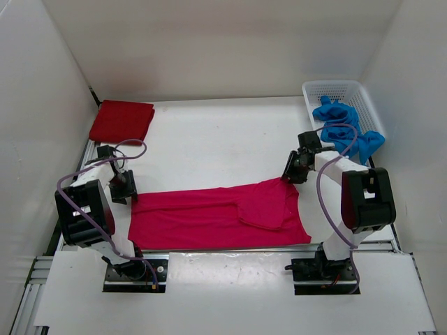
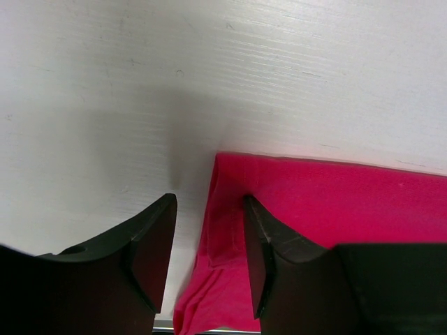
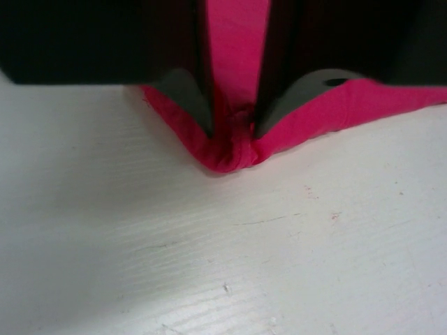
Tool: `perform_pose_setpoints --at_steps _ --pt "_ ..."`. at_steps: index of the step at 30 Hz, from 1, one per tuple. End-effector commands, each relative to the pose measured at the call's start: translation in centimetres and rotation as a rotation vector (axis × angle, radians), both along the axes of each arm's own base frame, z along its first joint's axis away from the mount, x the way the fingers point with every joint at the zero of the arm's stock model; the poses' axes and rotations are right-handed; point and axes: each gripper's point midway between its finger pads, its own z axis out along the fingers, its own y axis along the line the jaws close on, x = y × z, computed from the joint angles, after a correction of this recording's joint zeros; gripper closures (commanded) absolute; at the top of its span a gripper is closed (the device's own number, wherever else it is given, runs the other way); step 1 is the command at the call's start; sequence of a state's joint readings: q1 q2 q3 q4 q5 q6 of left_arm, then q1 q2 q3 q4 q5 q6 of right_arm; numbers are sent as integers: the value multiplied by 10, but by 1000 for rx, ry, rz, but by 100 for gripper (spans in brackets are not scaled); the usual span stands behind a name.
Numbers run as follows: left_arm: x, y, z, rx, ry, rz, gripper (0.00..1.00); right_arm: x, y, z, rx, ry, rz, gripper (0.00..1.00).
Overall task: Fold and stack the t-shirts
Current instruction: Fold the other side of the tshirt into a rectangle
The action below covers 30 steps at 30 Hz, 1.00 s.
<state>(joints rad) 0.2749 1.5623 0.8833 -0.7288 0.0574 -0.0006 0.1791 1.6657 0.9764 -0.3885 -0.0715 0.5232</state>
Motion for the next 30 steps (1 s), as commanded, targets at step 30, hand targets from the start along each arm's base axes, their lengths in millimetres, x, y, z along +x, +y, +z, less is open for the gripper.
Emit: perform_pose_setpoints --at_steps 30 --pt "50 -13 18 128 -68 -125 33 -210 -15 -11 49 332 -112 24"
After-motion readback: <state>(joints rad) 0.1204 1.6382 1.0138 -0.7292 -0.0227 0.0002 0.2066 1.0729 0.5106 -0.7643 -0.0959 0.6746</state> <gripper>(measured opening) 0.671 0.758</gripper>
